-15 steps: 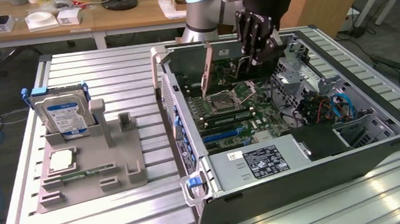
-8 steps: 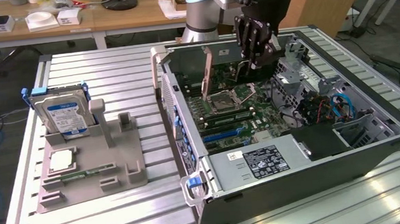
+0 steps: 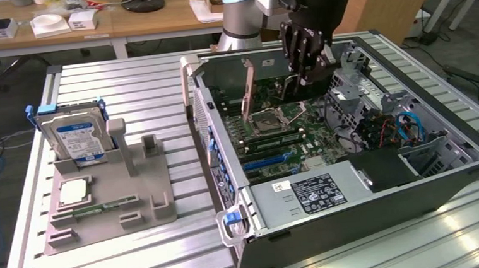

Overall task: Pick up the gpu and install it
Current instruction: 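Insert the gpu into the slot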

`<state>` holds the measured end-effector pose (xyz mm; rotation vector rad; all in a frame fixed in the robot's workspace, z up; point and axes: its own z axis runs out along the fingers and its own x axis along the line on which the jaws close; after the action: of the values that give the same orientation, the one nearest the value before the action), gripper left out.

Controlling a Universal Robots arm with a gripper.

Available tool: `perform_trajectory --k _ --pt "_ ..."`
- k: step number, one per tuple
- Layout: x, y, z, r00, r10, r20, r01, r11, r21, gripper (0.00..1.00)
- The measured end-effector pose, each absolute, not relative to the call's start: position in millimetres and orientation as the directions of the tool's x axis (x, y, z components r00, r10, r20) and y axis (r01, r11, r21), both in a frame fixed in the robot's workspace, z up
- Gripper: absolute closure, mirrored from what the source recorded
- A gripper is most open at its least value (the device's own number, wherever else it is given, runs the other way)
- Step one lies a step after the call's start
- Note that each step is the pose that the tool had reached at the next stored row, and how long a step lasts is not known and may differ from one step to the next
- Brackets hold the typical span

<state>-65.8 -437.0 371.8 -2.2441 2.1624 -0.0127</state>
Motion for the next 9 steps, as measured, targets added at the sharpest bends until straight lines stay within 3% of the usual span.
perform_trajectory --k 9 --pt "-65.9 -437.0 363.7 0.037 -0.999 -0.011 -0.999 -0.037 -0.026 0.73"
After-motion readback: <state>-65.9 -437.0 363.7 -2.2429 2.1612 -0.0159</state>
